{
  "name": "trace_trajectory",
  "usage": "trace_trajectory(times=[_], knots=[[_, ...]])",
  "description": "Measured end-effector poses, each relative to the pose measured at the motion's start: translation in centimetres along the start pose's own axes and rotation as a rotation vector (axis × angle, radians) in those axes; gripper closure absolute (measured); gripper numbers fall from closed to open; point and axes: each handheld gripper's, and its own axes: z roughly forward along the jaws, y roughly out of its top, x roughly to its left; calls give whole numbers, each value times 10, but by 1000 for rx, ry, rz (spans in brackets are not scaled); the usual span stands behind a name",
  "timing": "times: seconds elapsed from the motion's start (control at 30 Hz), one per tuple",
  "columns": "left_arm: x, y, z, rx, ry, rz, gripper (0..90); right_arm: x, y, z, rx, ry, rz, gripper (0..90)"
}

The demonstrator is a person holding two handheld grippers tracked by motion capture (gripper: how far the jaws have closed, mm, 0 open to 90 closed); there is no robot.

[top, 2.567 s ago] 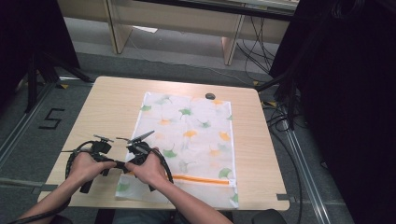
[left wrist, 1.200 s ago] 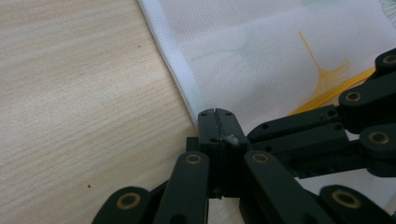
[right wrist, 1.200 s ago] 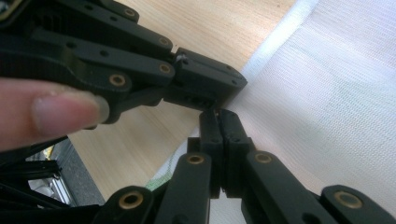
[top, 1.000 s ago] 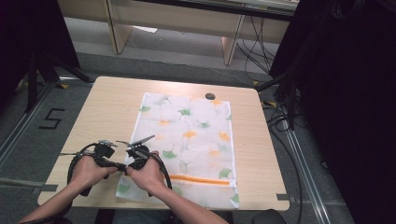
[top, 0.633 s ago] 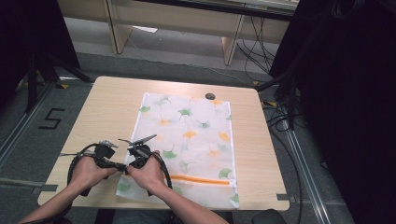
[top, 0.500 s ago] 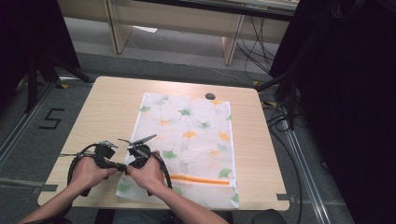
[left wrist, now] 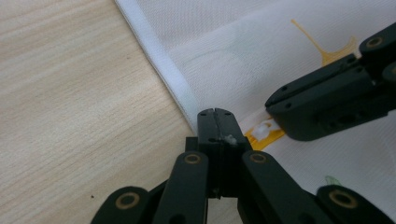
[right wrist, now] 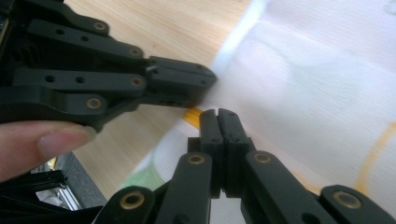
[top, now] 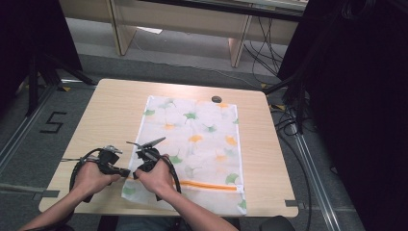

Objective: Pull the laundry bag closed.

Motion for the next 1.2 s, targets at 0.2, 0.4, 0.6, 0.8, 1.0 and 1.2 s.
trace_trajectory(times=[0.2,0.4,0.6,0.8,1.0,1.2], knots=[[0,0,0,4,1,5,900,-2,-3,0,10,10,-1,900],[0,0,0,-1,-2,0,900,-1,-4,-3,15,3,-12,900],[0,0,0,-5,-2,-7,900,-1,-6,-4,6,-26,-20,900],[0,0,0,-4,-3,-9,900,-2,-7,-6,3,-34,-29,900],[2,0,0,5,-12,-3,900,-3,-7,-9,15,-39,-30,900],[1,-1,0,-7,-9,-15,900,-4,-7,-10,21,-39,-30,900]])
